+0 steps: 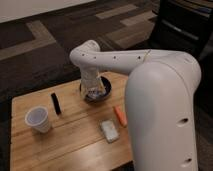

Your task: Drag the ceramic bowl in a circle

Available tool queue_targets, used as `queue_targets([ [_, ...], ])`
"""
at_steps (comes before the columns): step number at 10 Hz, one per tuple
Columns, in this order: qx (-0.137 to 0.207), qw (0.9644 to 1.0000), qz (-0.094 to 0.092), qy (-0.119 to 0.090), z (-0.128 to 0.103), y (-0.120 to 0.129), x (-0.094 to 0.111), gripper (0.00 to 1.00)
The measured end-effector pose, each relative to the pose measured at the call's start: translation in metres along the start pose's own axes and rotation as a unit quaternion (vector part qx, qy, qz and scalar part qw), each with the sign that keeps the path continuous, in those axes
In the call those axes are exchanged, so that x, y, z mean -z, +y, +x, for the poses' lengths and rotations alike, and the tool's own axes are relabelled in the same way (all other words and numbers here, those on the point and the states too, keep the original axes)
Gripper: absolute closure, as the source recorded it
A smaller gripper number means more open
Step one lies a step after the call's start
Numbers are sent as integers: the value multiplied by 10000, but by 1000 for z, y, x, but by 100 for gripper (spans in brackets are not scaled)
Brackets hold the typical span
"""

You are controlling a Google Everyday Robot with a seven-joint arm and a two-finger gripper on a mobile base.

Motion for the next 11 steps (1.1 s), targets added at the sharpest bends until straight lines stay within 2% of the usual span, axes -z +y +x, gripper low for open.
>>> queue_targets([
  [4,410,9992,-38,4,-16,14,-9,35],
  [8,1114,9937,-102,-17,-45,35,-17,35],
  [11,1385,9903,-78,-13,-66,29,-22,35],
])
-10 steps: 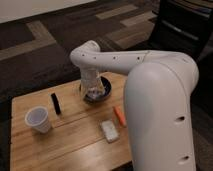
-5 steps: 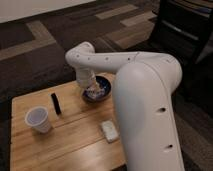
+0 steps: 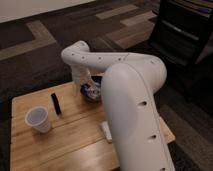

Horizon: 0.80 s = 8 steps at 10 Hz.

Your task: Drag the ceramic bowl in a circle

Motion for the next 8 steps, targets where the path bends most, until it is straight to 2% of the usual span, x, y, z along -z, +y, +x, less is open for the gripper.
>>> queue_targets([
  [5,182,9998,13,2,-28,-49,-4,35],
  [8,371,9992,106,-110,-50,-82,9,35],
])
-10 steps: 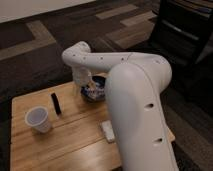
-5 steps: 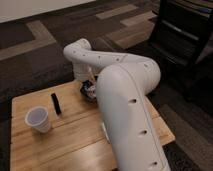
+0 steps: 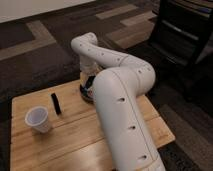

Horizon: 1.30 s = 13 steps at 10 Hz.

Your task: Drag the ceramic bowl in a circle

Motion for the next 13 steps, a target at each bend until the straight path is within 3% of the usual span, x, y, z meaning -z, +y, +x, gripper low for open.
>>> queue_targets([
  [3,-71,9998,195,-79,-8,-39,3,35],
  [6,-636,9978,44,-172,17,-76,-11,35],
  [8,-999,9947,-6,-248,39,-94,-7,35],
  [11,-1343,9907,-23,-208,73,-81,0,35],
  [13,-1567,9874,-17,-197,99,-54,5,35],
])
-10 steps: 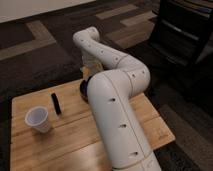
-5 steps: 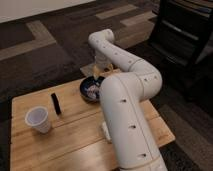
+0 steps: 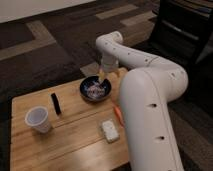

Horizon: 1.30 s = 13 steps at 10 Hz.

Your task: Drag the ceramic bowl in a circle

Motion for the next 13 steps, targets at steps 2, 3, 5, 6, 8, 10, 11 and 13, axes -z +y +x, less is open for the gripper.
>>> queue_targets([
  [2,-105,9999,-25,-10,28,29,7,35],
  [3,-105,9999,-50,-6,38,43,9,35],
  [5,80,9999,-128,6,52,79,14,35],
  [6,234,9996,-172,22,53,96,15,35],
  [8,674,9974,-255,33,47,129,18,35],
  [10,1203,9922,-312,42,33,155,17,35],
  [11,1439,9890,-329,40,26,163,16,35],
  [13,2009,9791,-326,8,5,182,15,35],
])
